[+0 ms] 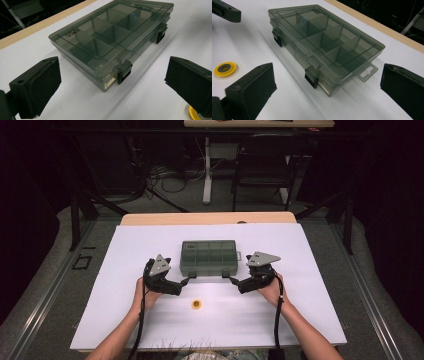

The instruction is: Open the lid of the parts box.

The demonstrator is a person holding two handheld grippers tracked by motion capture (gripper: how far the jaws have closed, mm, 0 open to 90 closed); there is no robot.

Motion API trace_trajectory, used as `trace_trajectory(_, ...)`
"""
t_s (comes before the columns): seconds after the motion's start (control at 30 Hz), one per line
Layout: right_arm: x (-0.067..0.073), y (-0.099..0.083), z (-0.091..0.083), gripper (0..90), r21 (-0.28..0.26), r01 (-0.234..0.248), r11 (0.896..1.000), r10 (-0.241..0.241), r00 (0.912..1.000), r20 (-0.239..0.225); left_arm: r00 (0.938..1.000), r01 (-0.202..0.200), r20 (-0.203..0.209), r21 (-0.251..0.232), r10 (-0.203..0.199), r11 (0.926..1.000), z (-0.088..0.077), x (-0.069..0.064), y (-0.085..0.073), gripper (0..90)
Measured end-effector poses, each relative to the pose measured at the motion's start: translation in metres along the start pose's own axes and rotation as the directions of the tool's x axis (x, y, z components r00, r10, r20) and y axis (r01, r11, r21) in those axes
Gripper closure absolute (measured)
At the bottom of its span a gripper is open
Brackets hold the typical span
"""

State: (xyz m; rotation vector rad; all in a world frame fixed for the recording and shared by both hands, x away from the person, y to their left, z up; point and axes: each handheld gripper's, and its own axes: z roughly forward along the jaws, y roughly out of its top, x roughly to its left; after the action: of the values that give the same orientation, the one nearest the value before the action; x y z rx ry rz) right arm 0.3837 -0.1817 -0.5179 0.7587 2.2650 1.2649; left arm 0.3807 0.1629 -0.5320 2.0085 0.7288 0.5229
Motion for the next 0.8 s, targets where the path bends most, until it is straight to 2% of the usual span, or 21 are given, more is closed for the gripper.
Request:
trace_trajectory(0.2,-0.005,0.005,0.006,0.0,0.021,-0.004,1.0,0.004,0.9999,-0.012,0.9999,-0.016,0.001,0.027,0.016,0.9995,0.005,0.001,0.003,0.3)
trace_trajectory(0.4,-0.007,0.006,0.011,0.0,0.053,0.012,0.999,-0.01,0.9997,-0.023,0.9986,-0.052,0.013,0.064,0.051,0.9966,0.011,0.003,0.006,0.5)
trace_trajectory(0.67,-0.012,0.012,0.016,0.0,0.065,0.016,0.998,-0.014,0.9996,-0.026,0.9984,-0.055,0.019,0.076,0.054,0.9956,0.014,0.009,0.013,0.4)
trace_trajectory(0.73,-0.013,0.014,0.017,0.0,0.069,0.017,0.997,-0.016,0.9995,-0.027,0.9988,-0.045,0.022,0.079,0.043,0.9958,0.016,0.011,0.013,0.4)
trace_trajectory(0.8,-0.016,0.016,0.02,0.0,0.091,0.027,0.995,-0.024,0.9991,-0.034,0.9989,-0.045,0.017,0.085,0.044,0.9954,0.018,0.011,0.012,0.3)
